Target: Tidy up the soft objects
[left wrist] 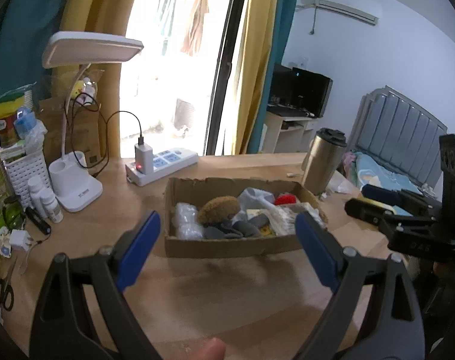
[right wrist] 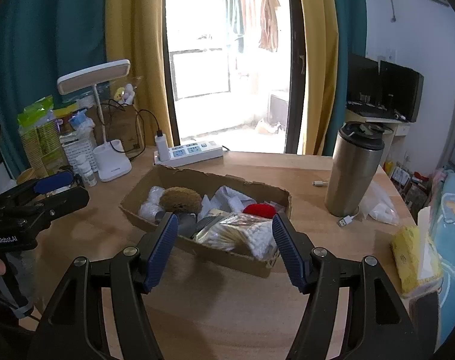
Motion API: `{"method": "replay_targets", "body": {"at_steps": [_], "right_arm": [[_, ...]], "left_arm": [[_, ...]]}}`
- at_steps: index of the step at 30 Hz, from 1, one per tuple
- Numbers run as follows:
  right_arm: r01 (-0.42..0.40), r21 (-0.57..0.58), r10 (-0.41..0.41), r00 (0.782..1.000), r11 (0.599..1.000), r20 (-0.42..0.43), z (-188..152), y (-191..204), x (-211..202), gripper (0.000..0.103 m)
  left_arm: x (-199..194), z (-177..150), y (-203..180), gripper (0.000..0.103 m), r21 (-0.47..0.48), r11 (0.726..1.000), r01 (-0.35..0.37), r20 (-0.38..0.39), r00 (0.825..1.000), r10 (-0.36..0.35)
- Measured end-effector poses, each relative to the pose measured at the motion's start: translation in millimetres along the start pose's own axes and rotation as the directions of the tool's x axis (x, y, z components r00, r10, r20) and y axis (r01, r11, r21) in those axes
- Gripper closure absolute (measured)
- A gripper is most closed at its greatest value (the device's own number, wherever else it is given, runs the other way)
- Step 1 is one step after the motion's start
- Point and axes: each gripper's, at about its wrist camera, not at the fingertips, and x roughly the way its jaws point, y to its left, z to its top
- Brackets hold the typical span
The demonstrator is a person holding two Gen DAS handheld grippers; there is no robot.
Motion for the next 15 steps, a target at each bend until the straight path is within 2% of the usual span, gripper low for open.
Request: {"method": "replay_targets", "body": {"at_steps": [3,11,15], "right_arm": [[0.000,0.000,0.000,1.000,1.000,0.009,-4,4,-9,0.034],[0.020,-0.008,-0.020,0.999,1.000,0.031,-22,17,-38,0.034],[0.039,-0.007,-0.039,0.998,0.999,0.042,-30,20,-51,0.034]], "left_arm": [[-11,-5,-4,0.001,0.004,1.000,0.006,0.010,1.000,-0.006],[-41,-16,-9,0.001,-0.002,1.000,-0.002,0.045,0.999,0.002],[-57,-24,-11,0.001,-0.018,0.997,-0.079,0.071,0.994,0.080]]}}
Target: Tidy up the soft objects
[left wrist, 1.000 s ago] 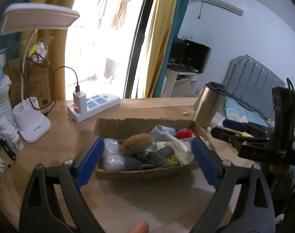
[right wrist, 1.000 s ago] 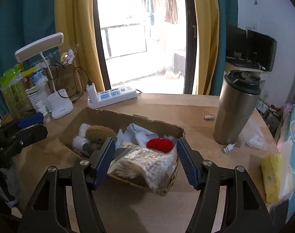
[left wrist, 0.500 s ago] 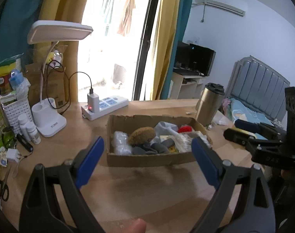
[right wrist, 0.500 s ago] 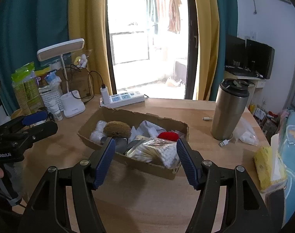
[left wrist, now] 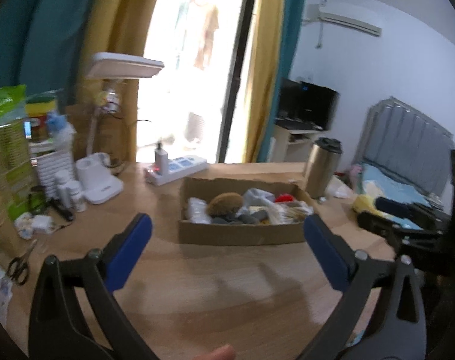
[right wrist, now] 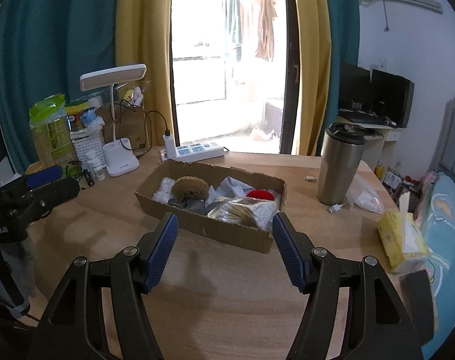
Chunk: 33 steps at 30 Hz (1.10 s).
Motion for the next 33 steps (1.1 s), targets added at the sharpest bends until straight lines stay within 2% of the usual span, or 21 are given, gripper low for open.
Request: {"method": "replay_targets", "body": {"at_steps": [4,15,22,33], "right_arm": [[0.010,0.006,-0.010,1.000,1.000,0.019,-7,3,-16,0.034],[0.048,0.021,-0.050,0.996,0.999,0.081,-22,7,-61,0.034],[0.079,0.020,-0.081,0.987,0.997,0.142,-24,10,-92,0.034],[0.083,0.041,-0.090,0.967,0.996,0.237,-22,10,-132,0.033]], "left_arm": [[-9,-6,-2,0.001,0.012,1.000,0.013,-0.008,1.000,-0.012],[-52,-14,-22,0.001,0.072,0.997,0.035,0.068,0.997,-0.039],[-77,-7,-35,0.001,0.075,0.996,0.039,0.100,0.994,-0.046],[-118,9,-57,0.001,0.140,0.990,0.029,0.184,0.981,-0.055]]}}
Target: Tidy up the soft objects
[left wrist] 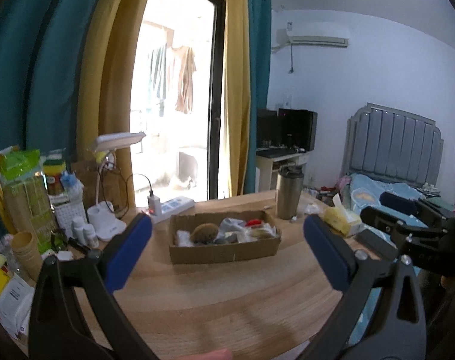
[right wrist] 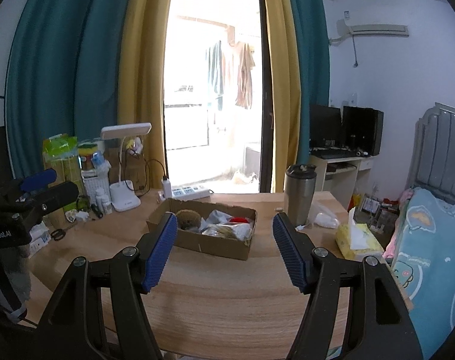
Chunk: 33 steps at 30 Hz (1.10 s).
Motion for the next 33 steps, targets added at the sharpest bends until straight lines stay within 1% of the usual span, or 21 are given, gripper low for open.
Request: {"method": "replay_targets", "body": {"at_steps": [8,14,23,33], "right_arm": [[0.004,-0.006,-0.004,1.000,1.000,0.031,5,2,-14,0.033],[0.011,-0.006,-0.010,0.999,1.000,0.036,6,3,-14,0.033],[0.016,-0.014,-0.015,0.999,1.000,0.033,6,5,-15,0.033],[0.018,-0.017,-0.017,0.999,1.000,0.035,7,4,-14,0.033]], "left_arm": [[-10,6,-4,0.001,0.012,1.000,0.005,0.017,1.000,-0.005],[-15,11,-4,0.001,0.019,1.000,0.011,0.037,0.999,-0.012],[-18,11,-7,0.001,0.028,0.999,0.027,0.023,0.999,-0.028],[-17,11,-7,0.001,0.028,0.999,0.029,0.025,0.999,-0.029]]}}
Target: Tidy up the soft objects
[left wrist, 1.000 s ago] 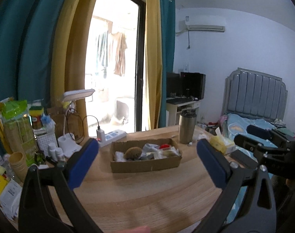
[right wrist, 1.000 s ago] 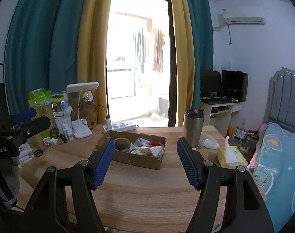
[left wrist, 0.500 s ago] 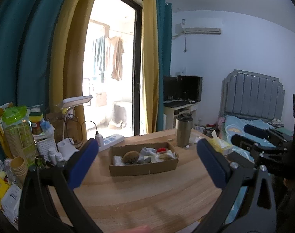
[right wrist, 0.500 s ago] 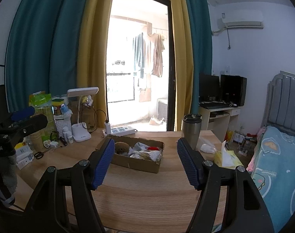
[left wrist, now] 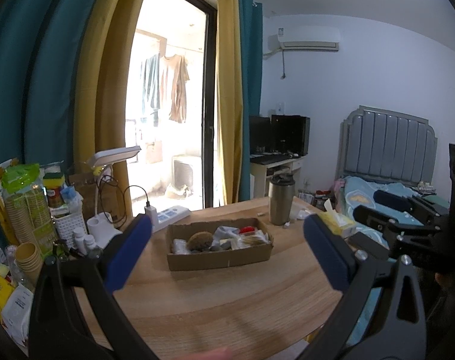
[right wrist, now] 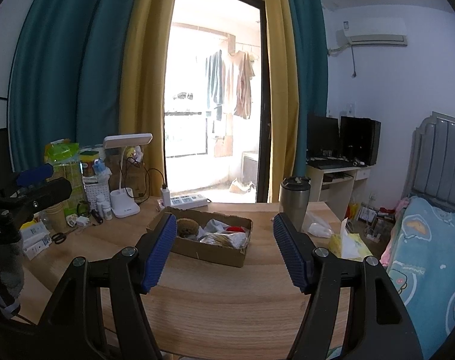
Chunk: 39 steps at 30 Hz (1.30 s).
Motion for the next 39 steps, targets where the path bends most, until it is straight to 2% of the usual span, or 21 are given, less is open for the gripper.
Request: {"method": "replay_targets", "body": {"at_steps": [39], "right_arm": [[-0.003,-0.002,0.003,1.000,1.000,0.000,-1.2,2.9,-2.8,0.032]], "left_arm": [[1.6,-4.0,-4.6,0.001,0.007,1.000,0.012,-0.007,1.000,-0.012]]}}
